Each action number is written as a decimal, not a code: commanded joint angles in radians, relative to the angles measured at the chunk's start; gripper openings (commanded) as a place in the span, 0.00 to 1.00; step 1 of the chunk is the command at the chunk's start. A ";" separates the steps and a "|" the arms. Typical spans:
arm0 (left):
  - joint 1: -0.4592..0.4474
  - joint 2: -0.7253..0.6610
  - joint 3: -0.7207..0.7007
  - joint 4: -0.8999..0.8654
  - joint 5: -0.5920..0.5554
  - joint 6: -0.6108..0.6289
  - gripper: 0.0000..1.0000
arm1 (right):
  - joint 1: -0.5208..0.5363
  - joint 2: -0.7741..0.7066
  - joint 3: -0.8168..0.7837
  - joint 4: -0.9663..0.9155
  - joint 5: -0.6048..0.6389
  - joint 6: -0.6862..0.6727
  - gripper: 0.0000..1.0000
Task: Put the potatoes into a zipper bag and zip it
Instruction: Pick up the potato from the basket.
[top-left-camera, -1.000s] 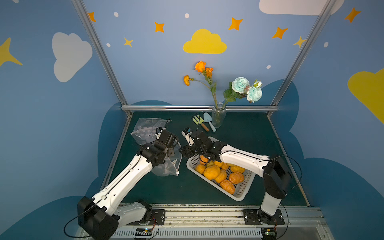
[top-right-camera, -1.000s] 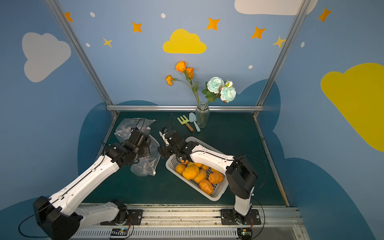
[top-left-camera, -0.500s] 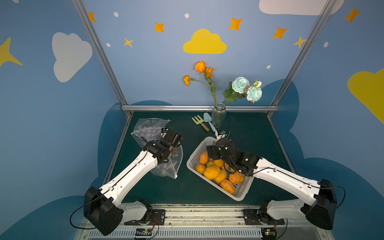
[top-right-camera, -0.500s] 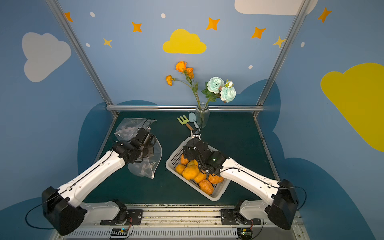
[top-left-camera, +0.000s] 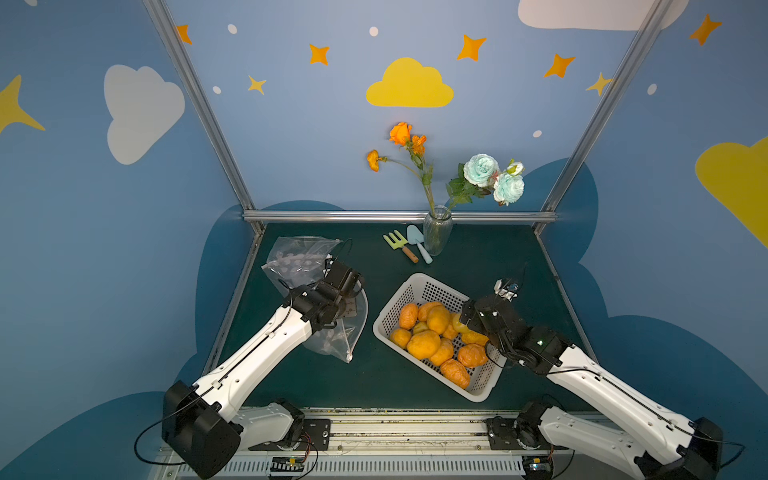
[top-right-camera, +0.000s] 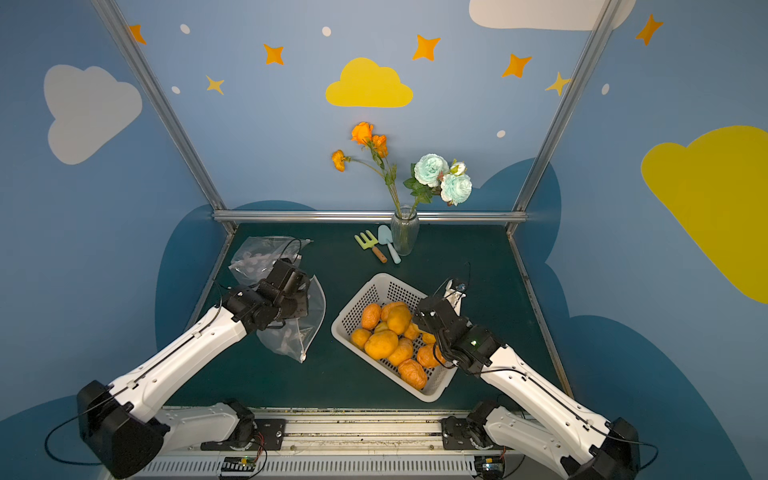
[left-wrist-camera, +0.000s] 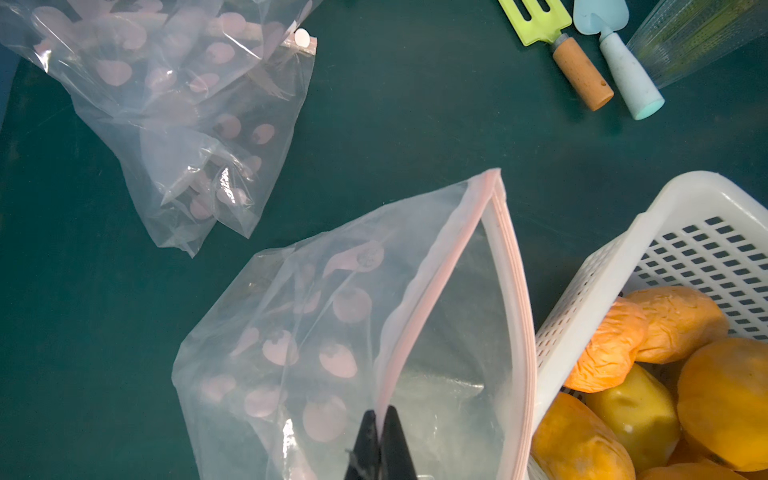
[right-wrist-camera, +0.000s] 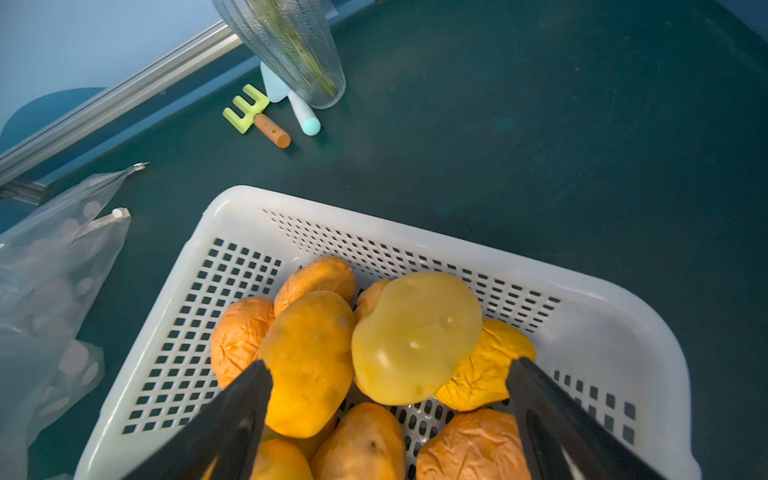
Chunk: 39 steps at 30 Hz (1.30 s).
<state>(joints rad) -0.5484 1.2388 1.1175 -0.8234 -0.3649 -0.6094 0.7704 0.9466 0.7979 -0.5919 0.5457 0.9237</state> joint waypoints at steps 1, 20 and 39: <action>-0.001 -0.027 -0.004 0.000 0.008 0.007 0.03 | -0.017 -0.015 -0.012 -0.023 -0.031 0.068 0.91; 0.000 -0.042 -0.012 0.001 0.015 0.004 0.03 | -0.164 0.241 -0.015 0.085 -0.244 0.057 0.92; -0.001 -0.041 -0.012 -0.003 0.012 -0.001 0.03 | -0.201 0.429 0.048 0.146 -0.402 -0.021 0.76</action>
<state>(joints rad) -0.5484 1.2041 1.1160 -0.8177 -0.3515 -0.6098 0.5743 1.3613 0.8284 -0.4427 0.1745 0.9165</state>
